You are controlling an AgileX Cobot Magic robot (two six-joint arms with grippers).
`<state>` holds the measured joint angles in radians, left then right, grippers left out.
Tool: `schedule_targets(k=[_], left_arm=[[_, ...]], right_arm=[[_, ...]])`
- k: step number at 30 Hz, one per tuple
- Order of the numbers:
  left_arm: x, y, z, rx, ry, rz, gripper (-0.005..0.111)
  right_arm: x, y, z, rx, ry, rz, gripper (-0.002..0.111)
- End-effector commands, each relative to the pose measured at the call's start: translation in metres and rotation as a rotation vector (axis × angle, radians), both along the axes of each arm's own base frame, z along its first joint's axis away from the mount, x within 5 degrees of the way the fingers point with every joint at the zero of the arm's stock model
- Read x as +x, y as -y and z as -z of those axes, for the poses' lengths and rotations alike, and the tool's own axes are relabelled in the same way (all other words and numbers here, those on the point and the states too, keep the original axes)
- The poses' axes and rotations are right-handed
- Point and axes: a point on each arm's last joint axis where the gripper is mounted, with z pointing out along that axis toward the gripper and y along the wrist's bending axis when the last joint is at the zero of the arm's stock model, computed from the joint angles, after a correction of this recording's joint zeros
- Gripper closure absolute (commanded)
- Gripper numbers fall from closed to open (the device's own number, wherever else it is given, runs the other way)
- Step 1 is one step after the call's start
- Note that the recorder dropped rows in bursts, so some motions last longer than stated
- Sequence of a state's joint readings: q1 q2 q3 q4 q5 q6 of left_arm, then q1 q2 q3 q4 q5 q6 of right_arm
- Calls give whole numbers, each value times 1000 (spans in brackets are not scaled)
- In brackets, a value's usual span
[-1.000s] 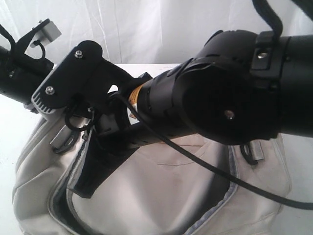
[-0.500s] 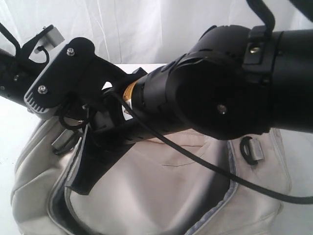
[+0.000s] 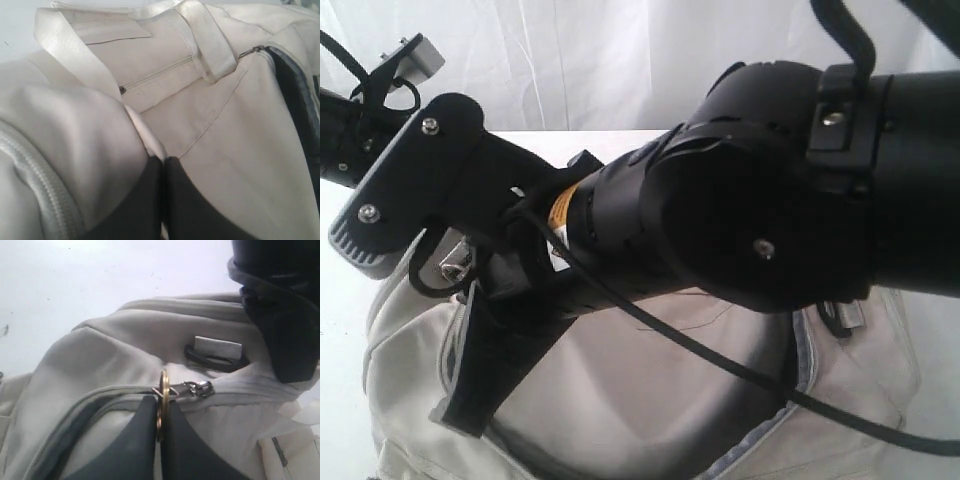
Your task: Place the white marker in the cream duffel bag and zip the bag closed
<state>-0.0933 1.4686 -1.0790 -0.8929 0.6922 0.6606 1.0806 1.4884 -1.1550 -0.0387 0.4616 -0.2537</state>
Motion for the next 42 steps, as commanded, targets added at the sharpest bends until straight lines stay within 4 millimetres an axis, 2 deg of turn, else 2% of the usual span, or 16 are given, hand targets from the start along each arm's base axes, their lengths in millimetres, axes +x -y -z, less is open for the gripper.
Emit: schedule_targets(k=[1,9,14,22,27,28,34,36,42], left_arm=[[4,0,-3,-21,23,-43,107],[4,-1,-3,-15,29,-45,107],[6,-2,-3,-6,48,-53,107],[8,-4,-3,14,67,-72,107],[7,-3,-3,13,65,-66,107],[7,-4,-4,13,68,-66,105],[7,0,-17,-10,70,-23,60],[6,2,-24,-24,65,7,52],[-15,-2,-47,80,61,113,50]], right_arm=[[-12,-2,-3,-28,-16,-36,108],[-31,-1,3,-117,-109,-71,108],[-43,3,-8,-82,-133,-92,108],[-52,22,-14,-170,-181,-92,108],[-53,23,-13,-186,-192,-89,108],[-53,23,-14,-184,-191,-89,108],[-52,22,-15,-167,-180,-89,108],[-52,21,-15,-163,-177,-89,108],[-51,21,-15,-160,-173,-89,108]])
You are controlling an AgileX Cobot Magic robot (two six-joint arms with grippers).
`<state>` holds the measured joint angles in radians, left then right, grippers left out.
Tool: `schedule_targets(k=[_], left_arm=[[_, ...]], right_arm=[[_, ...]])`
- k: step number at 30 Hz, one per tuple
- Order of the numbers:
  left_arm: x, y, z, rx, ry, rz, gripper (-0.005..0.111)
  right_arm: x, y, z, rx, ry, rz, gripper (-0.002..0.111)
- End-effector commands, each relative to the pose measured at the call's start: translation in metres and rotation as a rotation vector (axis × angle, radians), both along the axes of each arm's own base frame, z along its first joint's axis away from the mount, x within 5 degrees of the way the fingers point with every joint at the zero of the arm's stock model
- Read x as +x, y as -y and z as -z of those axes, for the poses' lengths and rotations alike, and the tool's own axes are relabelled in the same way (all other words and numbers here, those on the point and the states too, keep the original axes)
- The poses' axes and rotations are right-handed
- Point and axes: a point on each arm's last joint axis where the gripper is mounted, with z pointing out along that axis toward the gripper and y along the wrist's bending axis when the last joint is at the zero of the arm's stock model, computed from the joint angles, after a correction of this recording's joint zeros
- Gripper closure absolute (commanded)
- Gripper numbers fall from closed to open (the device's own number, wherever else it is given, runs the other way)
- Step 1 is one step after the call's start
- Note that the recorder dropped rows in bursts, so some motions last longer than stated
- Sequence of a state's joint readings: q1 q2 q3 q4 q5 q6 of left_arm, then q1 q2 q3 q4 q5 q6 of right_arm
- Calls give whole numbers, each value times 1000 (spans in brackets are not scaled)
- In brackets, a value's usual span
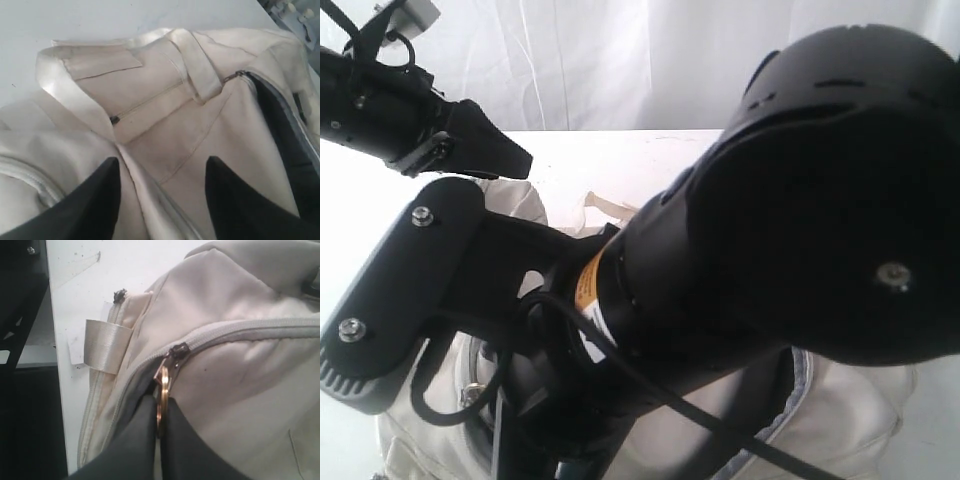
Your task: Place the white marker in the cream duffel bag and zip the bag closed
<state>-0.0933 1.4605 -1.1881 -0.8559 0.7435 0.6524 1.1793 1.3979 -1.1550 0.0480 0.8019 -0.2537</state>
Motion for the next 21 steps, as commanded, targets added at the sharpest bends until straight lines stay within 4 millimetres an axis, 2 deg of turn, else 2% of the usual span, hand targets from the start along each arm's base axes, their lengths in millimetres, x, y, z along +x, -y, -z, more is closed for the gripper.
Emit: schedule_targets(k=[1,6,13,21], left_arm=[[-26,-6,-17,111,-36,69,50],[-48,-23,-23,303,-97,6,50],[-61,-16,-32,215,-116,71,50],[-68,-5,-4,68,-192,114,50]], right_arm=[[-2,0,-7,27,9,-5,108],[-2,2,-9,31,12,-5,108],[-2,9,-17,41,53,8,108],[-1,9,-18,43,67,8,108]])
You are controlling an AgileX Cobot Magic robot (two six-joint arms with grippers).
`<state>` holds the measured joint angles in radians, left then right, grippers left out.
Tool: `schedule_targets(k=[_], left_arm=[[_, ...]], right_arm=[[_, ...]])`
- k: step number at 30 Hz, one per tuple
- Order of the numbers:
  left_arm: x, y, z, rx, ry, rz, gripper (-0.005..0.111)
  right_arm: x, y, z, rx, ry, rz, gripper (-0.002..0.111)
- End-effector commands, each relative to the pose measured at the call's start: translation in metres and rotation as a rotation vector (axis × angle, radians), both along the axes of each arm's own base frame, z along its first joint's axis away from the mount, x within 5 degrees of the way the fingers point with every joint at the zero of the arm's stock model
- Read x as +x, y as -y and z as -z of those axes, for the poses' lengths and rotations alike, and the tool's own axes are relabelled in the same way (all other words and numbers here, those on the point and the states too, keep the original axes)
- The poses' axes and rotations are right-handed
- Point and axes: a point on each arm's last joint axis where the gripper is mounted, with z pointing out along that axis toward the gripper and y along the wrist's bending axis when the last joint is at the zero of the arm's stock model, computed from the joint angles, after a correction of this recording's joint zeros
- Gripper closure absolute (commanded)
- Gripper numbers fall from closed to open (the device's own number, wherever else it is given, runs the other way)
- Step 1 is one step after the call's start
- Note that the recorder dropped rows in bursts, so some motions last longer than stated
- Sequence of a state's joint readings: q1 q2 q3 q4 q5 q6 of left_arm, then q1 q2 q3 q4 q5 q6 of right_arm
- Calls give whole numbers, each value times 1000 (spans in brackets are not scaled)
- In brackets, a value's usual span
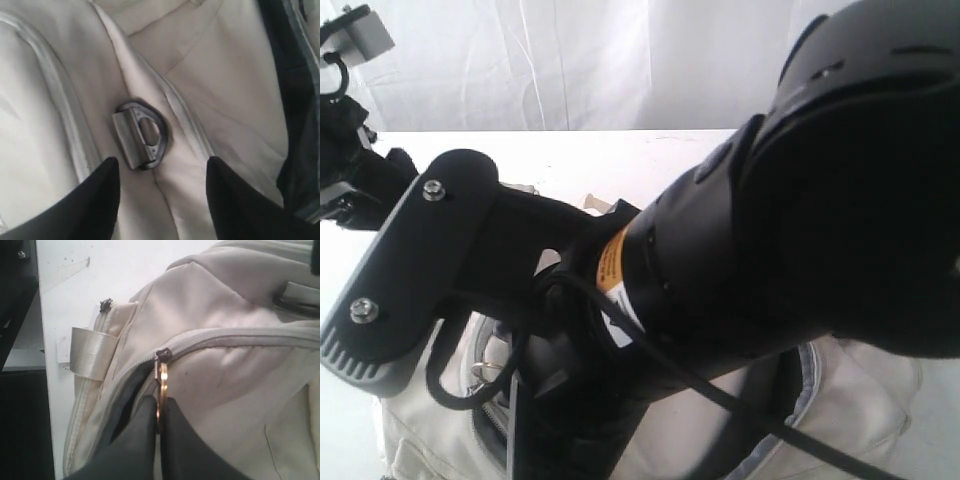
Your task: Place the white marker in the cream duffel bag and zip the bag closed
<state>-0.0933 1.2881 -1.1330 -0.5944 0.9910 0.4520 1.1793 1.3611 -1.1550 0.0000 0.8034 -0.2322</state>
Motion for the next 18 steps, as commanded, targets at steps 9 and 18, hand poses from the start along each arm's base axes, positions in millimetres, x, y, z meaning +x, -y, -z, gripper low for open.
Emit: schedule_targets(k=[9,18], left_arm=[[-13,24,8,-122,-31,106,50],[-16,31,14,-21,-30,111,51]], right_arm=[[-1,0,-8,33,23,2,108],[0,-1,-8,45,25,5,108]])
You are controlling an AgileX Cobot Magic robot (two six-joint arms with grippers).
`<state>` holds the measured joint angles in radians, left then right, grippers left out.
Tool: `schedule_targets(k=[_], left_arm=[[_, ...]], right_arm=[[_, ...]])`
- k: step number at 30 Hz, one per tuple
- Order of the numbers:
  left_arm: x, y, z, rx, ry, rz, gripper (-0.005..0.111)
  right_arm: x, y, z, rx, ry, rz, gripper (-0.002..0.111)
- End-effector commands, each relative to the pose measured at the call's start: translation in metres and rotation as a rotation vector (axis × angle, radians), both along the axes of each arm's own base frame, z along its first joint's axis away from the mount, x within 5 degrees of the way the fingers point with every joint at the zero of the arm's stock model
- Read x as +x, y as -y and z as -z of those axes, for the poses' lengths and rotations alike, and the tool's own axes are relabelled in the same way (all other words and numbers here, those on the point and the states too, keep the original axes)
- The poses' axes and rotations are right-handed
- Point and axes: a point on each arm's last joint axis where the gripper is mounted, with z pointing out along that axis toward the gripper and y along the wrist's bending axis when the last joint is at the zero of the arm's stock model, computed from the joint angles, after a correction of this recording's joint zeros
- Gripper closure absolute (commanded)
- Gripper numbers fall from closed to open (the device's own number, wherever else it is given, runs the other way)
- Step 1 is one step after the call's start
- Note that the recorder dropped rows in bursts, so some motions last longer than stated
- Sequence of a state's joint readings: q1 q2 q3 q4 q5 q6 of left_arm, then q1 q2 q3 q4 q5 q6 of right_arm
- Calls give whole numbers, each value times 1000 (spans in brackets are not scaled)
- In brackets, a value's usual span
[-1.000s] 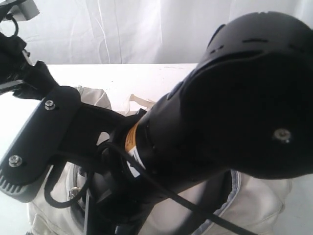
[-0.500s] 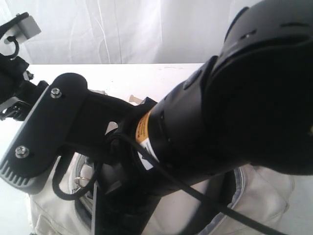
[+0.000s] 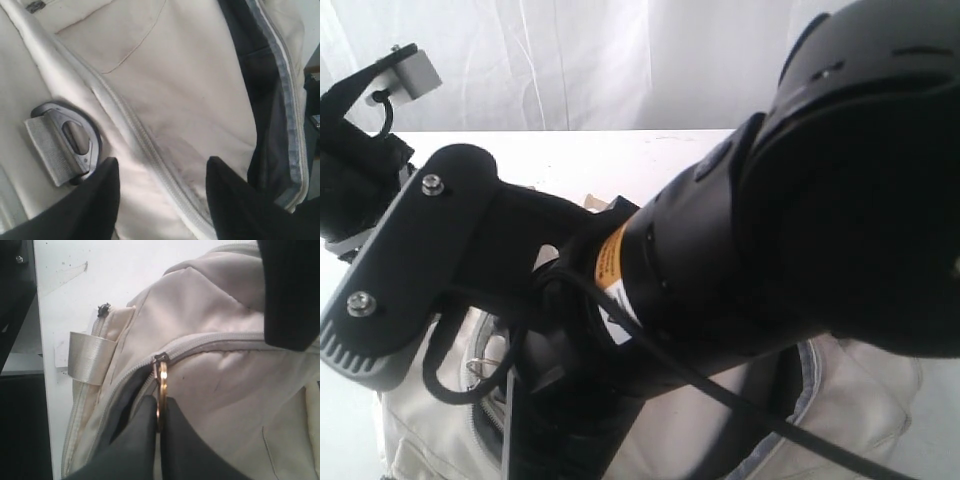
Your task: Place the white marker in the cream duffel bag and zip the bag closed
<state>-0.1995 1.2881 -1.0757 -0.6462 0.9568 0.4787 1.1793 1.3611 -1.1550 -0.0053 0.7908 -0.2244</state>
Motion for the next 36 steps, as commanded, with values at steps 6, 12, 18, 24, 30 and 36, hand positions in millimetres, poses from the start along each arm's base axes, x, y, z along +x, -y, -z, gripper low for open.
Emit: schedule_targets(k=[6,12,18,24,30,36], left_arm=[[-5,4,16,28,-27,-18,51],[-5,4,23,21,-33,-46,51],[-5,8,20,-43,-31,-52,51],[-4,11,21,-44,-27,-53,51],[0,19,36,-21,-49,-69,51],[2,18,37,-3,-25,-83,84]], right_arm=[[-1,-1,-9,50,27,-1,108],[0,-1,-9,52,28,-1,108],[0,-1,-9,52,28,-1,108],[0,-2,-10,64,31,-1,108],[0,-3,-10,74,35,-1,108],[0,-3,-10,74,35,-1,108]])
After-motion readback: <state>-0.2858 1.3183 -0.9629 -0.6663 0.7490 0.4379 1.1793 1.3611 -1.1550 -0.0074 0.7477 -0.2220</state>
